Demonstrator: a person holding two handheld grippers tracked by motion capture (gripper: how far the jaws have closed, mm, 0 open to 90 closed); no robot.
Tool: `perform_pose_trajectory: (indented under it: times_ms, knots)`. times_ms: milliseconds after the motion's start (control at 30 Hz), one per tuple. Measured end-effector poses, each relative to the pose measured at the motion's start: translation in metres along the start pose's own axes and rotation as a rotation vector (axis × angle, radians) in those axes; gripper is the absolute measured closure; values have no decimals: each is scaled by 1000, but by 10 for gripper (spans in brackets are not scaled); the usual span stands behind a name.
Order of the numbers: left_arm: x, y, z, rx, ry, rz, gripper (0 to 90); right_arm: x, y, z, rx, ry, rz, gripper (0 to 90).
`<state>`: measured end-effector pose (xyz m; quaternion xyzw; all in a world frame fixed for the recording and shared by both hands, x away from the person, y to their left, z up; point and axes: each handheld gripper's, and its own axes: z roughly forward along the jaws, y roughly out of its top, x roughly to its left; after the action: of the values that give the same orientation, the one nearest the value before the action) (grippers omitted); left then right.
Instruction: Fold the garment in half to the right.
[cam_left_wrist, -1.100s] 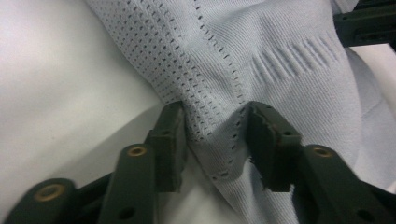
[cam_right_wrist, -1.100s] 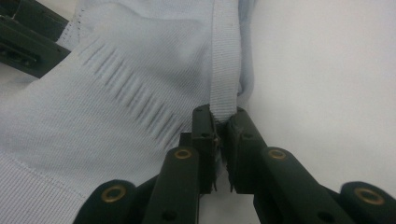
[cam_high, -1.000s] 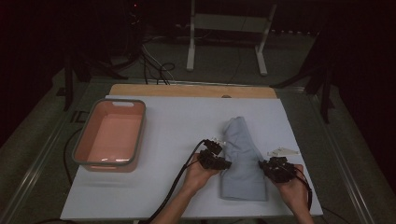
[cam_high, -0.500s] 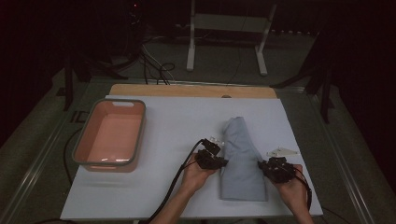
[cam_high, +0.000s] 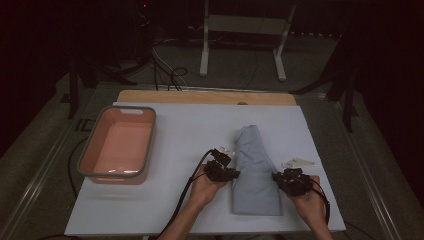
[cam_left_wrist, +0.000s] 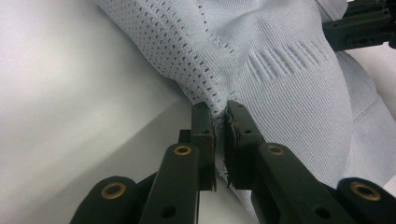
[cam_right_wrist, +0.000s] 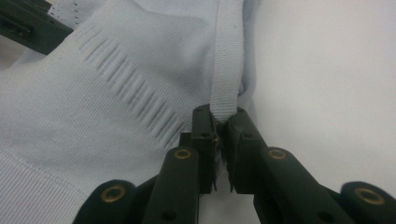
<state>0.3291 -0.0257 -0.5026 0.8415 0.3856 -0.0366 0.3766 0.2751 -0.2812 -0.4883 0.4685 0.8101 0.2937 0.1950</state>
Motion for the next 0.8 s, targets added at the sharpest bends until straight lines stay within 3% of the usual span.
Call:
perform_pose_trajectory:
  times_ms: [800]
  knots:
    - [21,-14,-23,-12,39,-31,841,24,16,15,-9,33,-76,825]
